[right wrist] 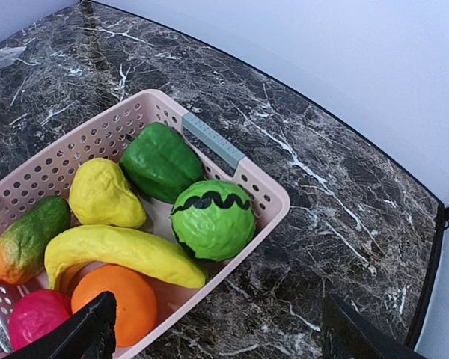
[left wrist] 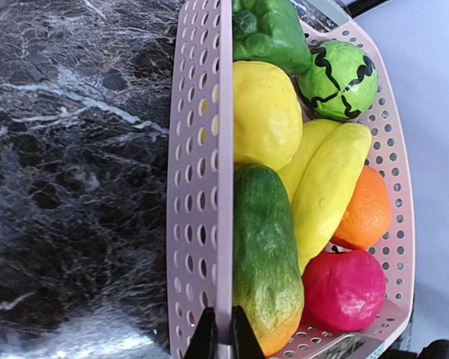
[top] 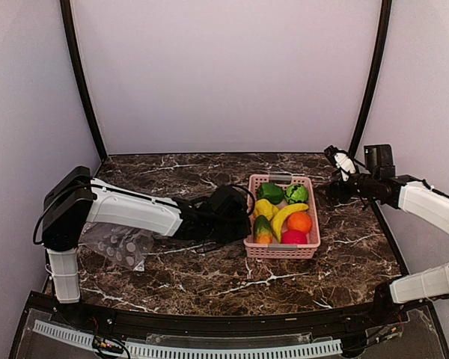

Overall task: Place the food in the zip-top bag and seal the zipper
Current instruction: Adjust the bin at the corner of the board, then adjust the zipper food storage bag at the center of the board.

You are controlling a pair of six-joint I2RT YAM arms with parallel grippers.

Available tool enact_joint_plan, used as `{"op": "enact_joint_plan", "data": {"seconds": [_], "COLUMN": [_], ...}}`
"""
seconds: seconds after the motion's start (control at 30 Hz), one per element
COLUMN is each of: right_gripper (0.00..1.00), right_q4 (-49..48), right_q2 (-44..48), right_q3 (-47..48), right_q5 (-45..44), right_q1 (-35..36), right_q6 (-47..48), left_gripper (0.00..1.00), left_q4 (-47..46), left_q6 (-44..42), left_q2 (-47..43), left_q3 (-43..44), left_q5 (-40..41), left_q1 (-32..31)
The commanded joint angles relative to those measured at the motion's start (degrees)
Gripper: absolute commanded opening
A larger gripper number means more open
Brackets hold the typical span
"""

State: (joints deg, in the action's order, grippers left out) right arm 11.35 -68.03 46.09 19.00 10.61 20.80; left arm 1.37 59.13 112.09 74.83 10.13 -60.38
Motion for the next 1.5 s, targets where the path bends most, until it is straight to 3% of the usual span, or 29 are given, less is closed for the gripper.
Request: {"op": "enact_joint_plan", "data": {"seconds": [0.0, 0.07, 0.17, 0.23, 0.37, 0.5, 0.57, 0.67, 0.77, 1.0, 1.1, 1.2, 1.37, 1.47], "right_gripper": [0.91, 0.91, 0.91, 0.91, 0.91, 0.91, 0.91, 0.91, 0.90, 0.89, 0.89, 0.89, 0.88, 0.88], "right_q4": [-2.05, -2.04, -2.06, -2.04, -2.04, -2.04, -1.95, -1.71, -1.29, -0.39, -0.07, 0.13, 0.63, 1.10], "right_q2": [1.27, 1.41, 1.38, 1.55, 1.78, 1.85, 2.00, 1.95, 2.09, 1.17, 0.20, -0.53, -1.27, -1.09], "right_q3": [-0.47, -0.47, -0.47, -0.51, -0.59, -0.65, -0.73, -0.82, -0.90, -1.01, -0.67, -0.64, -0.32, -0.20], "right_q5": [-0.08, -0.02, 0.07, 0.19, 0.63, 0.95, 1.62, 2.53, 3.94, 8.23, 8.35, 9.35, 10.17, 10.58], "right_q1": [-0.84, -1.02, -1.14, -1.25, -1.38, -1.38, -1.38, -1.38, -1.38, -1.31, -1.30, -1.30, -0.89, -0.68], "right_q6": [-0.95, -0.96, -0.85, -0.78, -0.33, -0.12, -0.01, 0.33, 0.83, 1.66, 1.43, 1.32, 1.61, 1.91], "left_gripper": [0.02, 0.08, 0.27, 0.34, 0.43, 0.48, 0.52, 0.67, 0.74, 0.88, 0.93, 0.98, 0.96, 0.92], "left_q4": [-12.10, -13.22, -11.98, -10.50, -5.42, 4.85, 10.89, 20.09, 28.12, 39.85, 46.27, 46.16, 35.50, 35.58], "left_q6": [12.53, 12.37, 11.39, 10.07, 3.23, -8.50, -12.72, -18.63, -19.46, -18.53, -15.43, -15.36, -26.71, -27.27], "left_q2": [3.30, 4.65, 5.12, 3.70, -2.70, -11.13, -15.37, -20.87, -26.72, -36.62, -38.94, -44.59, -49.50, -46.99], "left_q3": [0.33, 2.02, 3.28, 2.44, 0.06, 1.65, 0.72, -1.96, -5.92, -16.60, -17.43, -21.54, -27.19, -27.24], "left_q5": [3.75, 2.35, 0.86, 1.10, 4.18, 6.66, 11.87, 18.36, 21.91, 26.08, 29.26, 31.77, 16.02, 9.02], "left_q1": [-2.05, -2.66, -2.81, -2.81, -2.82, -2.82, -2.81, -2.14, 0.05, 7.89, 11.00, 15.39, 35.24, 39.17]}}
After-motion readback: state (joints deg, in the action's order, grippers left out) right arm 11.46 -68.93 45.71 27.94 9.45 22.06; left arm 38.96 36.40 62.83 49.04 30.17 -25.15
